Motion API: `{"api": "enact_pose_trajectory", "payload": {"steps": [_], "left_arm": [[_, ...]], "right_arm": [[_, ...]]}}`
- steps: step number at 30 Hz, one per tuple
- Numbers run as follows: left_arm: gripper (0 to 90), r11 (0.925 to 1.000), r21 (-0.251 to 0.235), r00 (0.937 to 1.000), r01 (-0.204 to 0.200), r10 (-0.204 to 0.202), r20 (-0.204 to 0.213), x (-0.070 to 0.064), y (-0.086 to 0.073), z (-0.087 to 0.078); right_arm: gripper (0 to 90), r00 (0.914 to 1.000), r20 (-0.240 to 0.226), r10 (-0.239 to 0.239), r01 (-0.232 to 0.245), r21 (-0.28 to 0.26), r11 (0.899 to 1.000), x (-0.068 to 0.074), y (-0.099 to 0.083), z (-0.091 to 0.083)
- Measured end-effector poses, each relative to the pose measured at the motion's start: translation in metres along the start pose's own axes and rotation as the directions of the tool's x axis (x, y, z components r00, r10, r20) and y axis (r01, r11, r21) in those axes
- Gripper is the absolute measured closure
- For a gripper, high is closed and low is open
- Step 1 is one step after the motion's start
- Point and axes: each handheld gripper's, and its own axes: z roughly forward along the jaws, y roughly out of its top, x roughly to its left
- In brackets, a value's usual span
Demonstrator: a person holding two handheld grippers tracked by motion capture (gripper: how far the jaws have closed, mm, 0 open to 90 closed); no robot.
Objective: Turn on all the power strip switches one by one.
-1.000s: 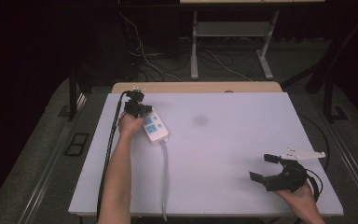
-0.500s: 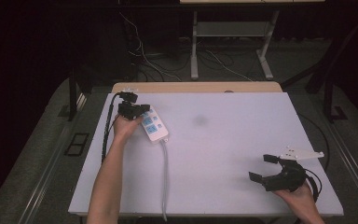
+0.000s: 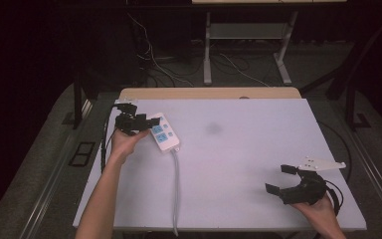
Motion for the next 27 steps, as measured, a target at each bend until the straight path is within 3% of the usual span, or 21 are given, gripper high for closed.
{"api": "enact_pose_trajectory", "payload": {"steps": [1,5,7,21,27], "left_arm": [[17.6,1.0000,-0.006,0.9997,0.001,-0.001,0.023,-0.002,-0.002,-0.004],[0.0,0.9998,0.006,0.9992,-0.018,0.017,0.037,-0.010,-0.005,-0.013],[0.0,0.9990,-0.025,0.9993,-0.036,0.037,0.009,-0.017,-0.010,-0.020],[0.0,0.9936,-0.086,0.9933,-0.074,0.081,0.082,-0.047,-0.040,-0.047],[0.0,0.9892,-0.109,0.9872,-0.098,0.110,0.115,-0.064,-0.059,-0.056]], "right_arm": [[1.3,1.0000,0.000,0.001,-0.001,-0.001,1.000,0.000,0.000,0.000],[1.3,1.0000,0.001,0.003,-0.003,-0.003,1.000,0.000,0.000,0.000],[1.3,1.0000,0.001,0.006,-0.006,-0.004,1.000,0.000,0.000,0.000],[1.3,0.9999,0.000,0.010,-0.010,-0.010,1.000,-0.001,0.000,-0.002],[1.3,0.9999,-0.003,0.014,-0.014,-0.015,1.000,0.001,0.000,-0.003]]}}
